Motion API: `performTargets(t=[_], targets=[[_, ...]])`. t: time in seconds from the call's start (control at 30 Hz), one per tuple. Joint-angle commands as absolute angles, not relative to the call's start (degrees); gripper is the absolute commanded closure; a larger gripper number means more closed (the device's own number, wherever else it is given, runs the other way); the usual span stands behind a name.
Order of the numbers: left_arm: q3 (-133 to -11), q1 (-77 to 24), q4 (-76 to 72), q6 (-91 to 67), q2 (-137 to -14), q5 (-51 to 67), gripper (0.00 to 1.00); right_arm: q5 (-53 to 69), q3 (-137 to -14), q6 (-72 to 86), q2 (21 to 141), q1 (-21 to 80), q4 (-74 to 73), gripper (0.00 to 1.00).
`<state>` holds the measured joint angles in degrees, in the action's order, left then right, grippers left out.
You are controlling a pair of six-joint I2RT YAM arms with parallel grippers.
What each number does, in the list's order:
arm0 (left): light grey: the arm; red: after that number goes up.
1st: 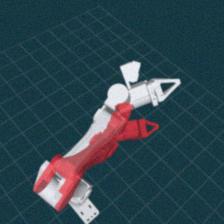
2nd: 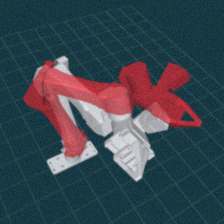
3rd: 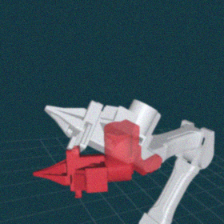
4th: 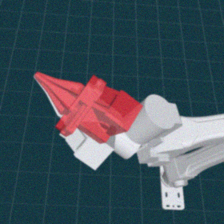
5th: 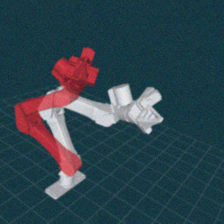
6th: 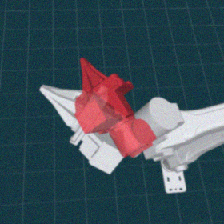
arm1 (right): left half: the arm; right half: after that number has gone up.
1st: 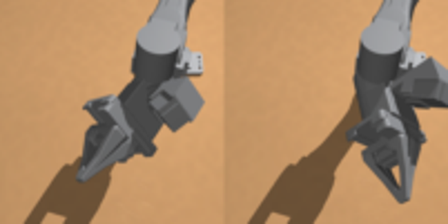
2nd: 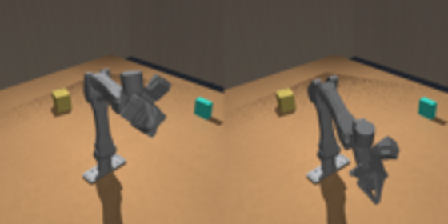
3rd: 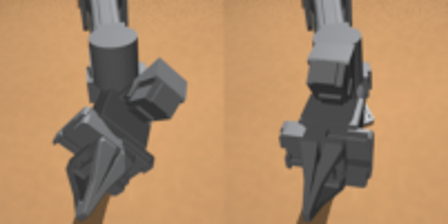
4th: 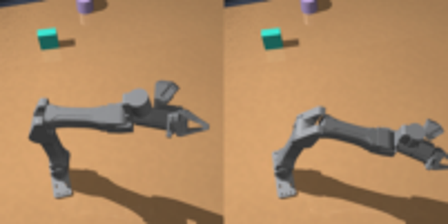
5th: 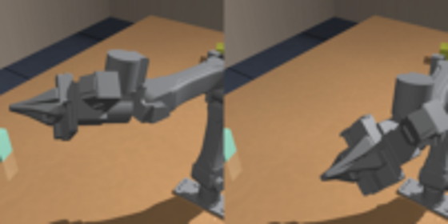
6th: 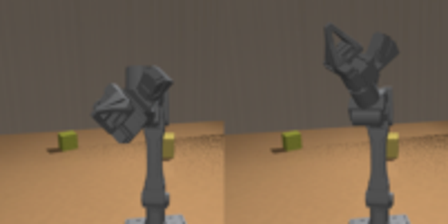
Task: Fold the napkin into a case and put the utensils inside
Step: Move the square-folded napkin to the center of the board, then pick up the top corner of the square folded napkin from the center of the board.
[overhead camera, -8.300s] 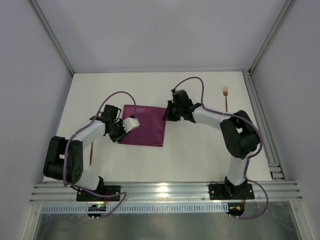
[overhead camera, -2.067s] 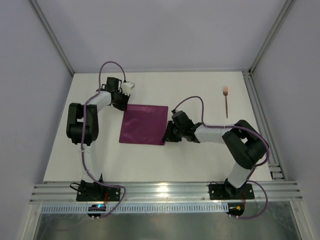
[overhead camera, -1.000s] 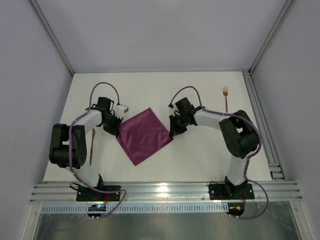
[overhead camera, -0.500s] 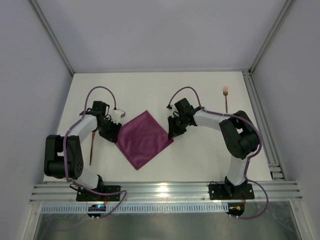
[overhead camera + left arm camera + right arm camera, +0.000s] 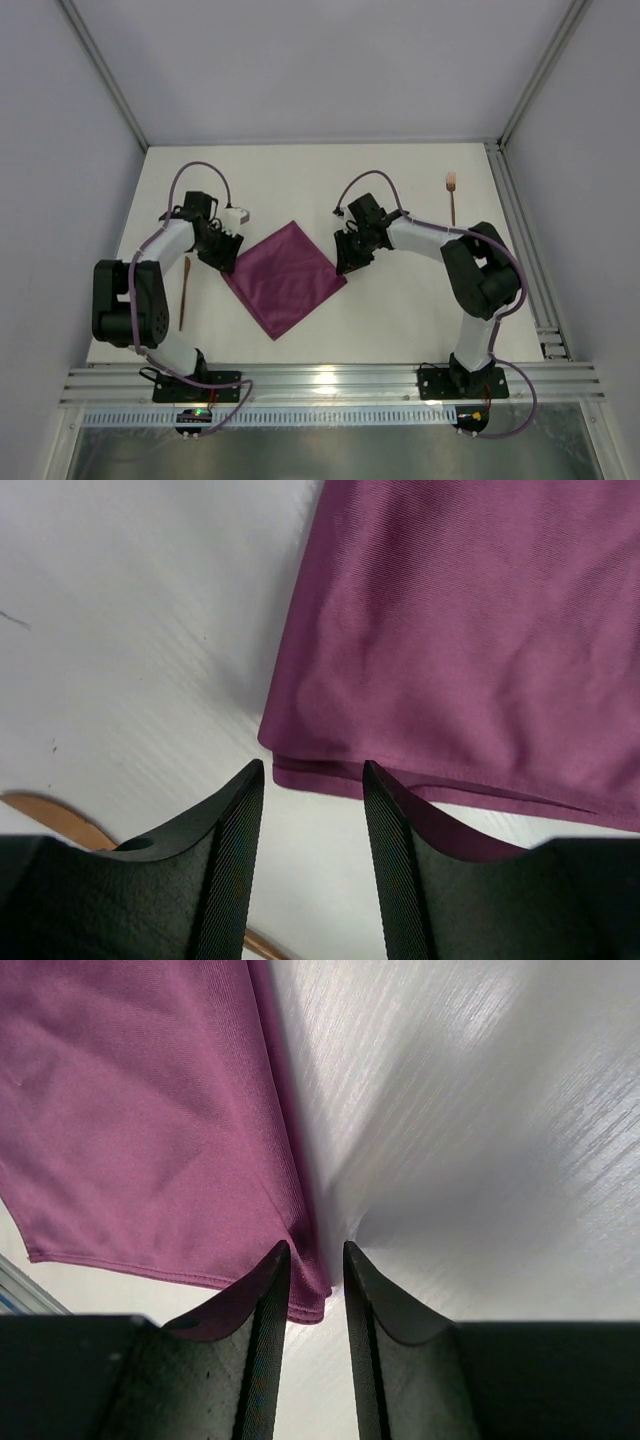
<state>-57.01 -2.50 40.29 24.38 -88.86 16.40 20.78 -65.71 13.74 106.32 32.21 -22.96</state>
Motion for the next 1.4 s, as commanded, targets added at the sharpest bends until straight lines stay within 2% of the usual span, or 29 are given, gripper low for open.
performTargets(t=[0.0,0.13,0.37,0.63,0.93,1.1,1.37], targets=[[-57.9,-2.2,35.2,22.8,-93.4,14.3,0.54,18.6,-67.3,13.4,102.0,33.1,-24.3,0.67],[-57.6,-2.2,33.0,22.9,-96.0,12.5,0.61,17.6,-64.8,14.1,99.2,33.4,-22.9,0.67],[-56.2,-2.2,32.3,22.6,-95.2,11.4,0.63,14.2,-60.6,13.7,93.2,33.4,-20.0,0.63],[-58.0,-2.3,34.2,22.2,-89.0,11.7,0.54,11.1,-55.6,12.7,85.6,33.5,-15.8,0.62],[-64.8,-2.4,45.3,23.6,-82.8,19.4,0.52,9.7,-50.8,12.1,80.2,33.5,-13.3,0.59],[-67.0,-7.7,50.9,24.2,-81.1,20.4,0.52,8.8,-50.4,11.0,78.8,33.5,-12.7,0.59],[-63.7,-19.5,56.8,25.0,-79.4,21.4,0.53,9.1,-47.6,10.5,75.0,33.5,-11.3,0.59]])
